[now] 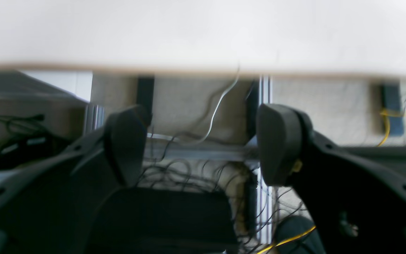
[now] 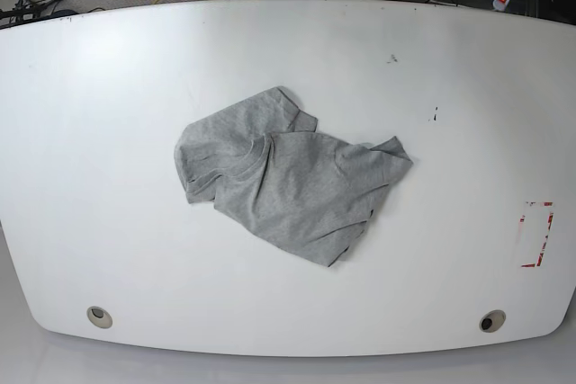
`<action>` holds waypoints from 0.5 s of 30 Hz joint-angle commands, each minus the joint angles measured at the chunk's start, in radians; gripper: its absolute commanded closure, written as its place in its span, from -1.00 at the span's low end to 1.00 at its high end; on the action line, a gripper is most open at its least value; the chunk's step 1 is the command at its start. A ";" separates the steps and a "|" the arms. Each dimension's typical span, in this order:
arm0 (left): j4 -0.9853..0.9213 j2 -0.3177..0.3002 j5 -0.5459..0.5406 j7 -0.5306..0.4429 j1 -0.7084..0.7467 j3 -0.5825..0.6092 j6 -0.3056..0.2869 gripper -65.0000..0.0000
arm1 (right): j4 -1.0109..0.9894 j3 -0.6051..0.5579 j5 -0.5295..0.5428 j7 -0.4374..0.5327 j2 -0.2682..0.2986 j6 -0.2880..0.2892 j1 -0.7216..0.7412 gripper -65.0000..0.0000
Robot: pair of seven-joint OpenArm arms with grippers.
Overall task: Fold the T-shirt properly
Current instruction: 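Lower the right gripper onto the grey T-shirt and pinch its edge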
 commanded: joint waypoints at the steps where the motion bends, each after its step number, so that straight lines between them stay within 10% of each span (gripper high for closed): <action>1: 0.041 -0.001 -0.015 -0.014 0.026 -0.022 -0.008 -0.37 | 0.073 0.010 0.020 -0.018 0.000 0.011 0.034 0.60; 15: 0.050 0.006 -0.015 -0.014 -0.071 -0.024 -0.007 -0.39 | 0.130 0.013 0.025 -0.210 0.001 0.017 0.361 0.57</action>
